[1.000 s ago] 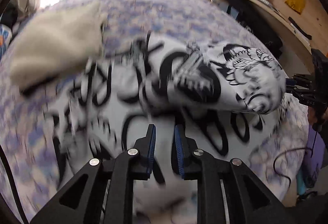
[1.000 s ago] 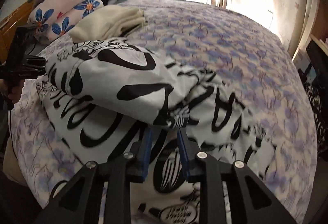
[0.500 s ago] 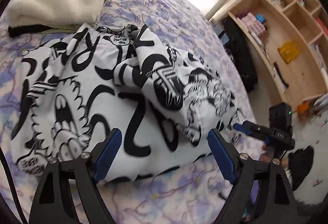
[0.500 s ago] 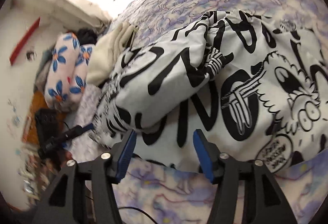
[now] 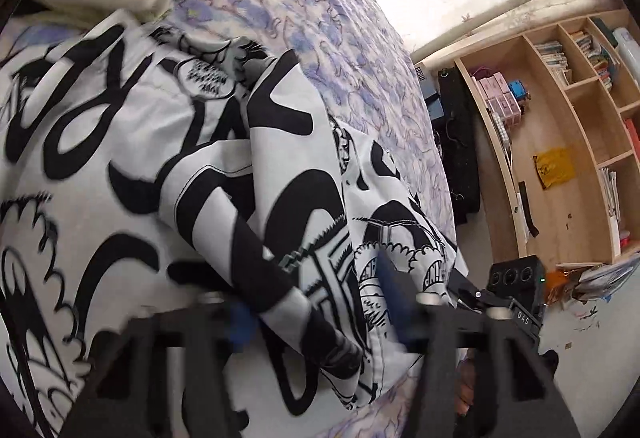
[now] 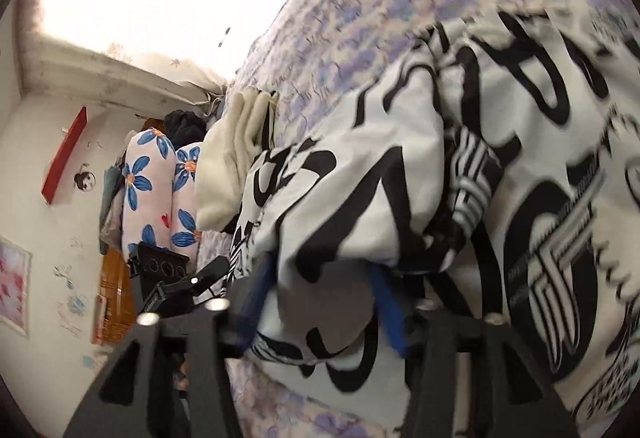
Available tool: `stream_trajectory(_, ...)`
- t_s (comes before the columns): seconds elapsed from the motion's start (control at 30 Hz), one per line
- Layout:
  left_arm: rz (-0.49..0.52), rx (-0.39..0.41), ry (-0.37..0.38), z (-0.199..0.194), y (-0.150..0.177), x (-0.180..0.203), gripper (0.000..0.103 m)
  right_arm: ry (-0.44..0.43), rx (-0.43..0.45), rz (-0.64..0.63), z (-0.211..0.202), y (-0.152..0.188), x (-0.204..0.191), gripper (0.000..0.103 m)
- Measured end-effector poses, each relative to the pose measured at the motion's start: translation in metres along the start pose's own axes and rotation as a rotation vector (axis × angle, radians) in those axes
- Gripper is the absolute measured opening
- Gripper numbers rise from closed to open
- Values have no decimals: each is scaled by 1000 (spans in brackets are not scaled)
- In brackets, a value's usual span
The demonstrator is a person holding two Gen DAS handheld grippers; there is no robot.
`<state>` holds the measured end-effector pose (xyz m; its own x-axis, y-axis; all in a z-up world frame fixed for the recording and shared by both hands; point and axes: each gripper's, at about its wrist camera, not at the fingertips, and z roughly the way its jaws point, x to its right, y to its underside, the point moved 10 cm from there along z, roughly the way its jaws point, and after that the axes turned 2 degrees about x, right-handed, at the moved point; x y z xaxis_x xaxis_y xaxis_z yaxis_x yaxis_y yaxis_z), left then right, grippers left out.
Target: Fold large clothes
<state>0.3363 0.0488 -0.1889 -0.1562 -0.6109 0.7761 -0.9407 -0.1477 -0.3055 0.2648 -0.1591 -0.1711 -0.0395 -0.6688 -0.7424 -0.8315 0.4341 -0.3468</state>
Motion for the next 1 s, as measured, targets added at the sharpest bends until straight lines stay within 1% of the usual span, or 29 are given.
stream_trajectory(0.03,20,16,-8,2,-6,3,20,3,15,-33,0,-6,-6,7)
stream_trajectory(0.1,65,75,-27,-1,-17,12,15,14,67,-110,-5,-20,-23,5)
stream_trajectory(0.17,89,127,-11,-10,-22,24,12,16,100,-146,-13,-29,-34,3)
stream_trajectory(0.2,89,136,2,-14,-23,29,12,20,121,-159,-22,-32,-41,3)
stream_trajectory(0.27,79,140,11,-23,-16,31,12,34,130,-164,-37,-30,-43,3)
stream_trajectory(0.33,70,116,-25,-31,-4,22,12,70,111,-167,-51,-19,-38,3)
stream_trajectory(0.37,68,97,-51,-33,4,15,11,96,88,-171,-57,-7,-31,3)
stream_trajectory(0.43,94,52,-146,-29,23,-4,10,133,42,-166,-61,15,-11,3)
stream_trajectory(0.47,122,20,-221,-24,36,-19,10,166,11,-159,-56,30,4,3)
stream_trajectory(0.5,132,-7,-251,-20,45,-30,10,211,-37,-147,-49,47,24,3)
stream_trajectory(0.57,109,-52,-268,-11,62,-47,11,269,-112,-116,-35,75,54,3)
stream_trajectory(0.6,106,-47,-269,-11,64,-50,11,296,-131,-111,-32,86,65,3)
stream_trajectory(0.63,111,-41,-277,-12,65,-50,12,316,-132,-120,-32,91,69,1)
stream_trajectory(0.7,146,-41,-322,-16,65,-47,14,335,-101,-154,-39,91,65,0)
stream_trajectory(0.73,166,-45,-351,-18,66,-44,17,345,-87,-165,-44,88,60,1)
stream_trajectory(0.77,202,-44,-399,-22,65,-41,20,349,-69,-178,-48,85,55,2)
stream_trajectory(0.83,257,-27,-458,-29,63,-32,26,367,-14,-220,-59,72,41,2)
stream_trajectory(0.9,301,15,-494,-42,59,-18,29,385,37,-263,-68,57,26,2)
stream_trajectory(0.97,321,85,-506,-55,53,-1,33,394,90,-308,-72,45,10,2)
stream_trajectory(1.0,321,105,-500,-59,50,4,39,402,107,-343,-69,39,2,2)
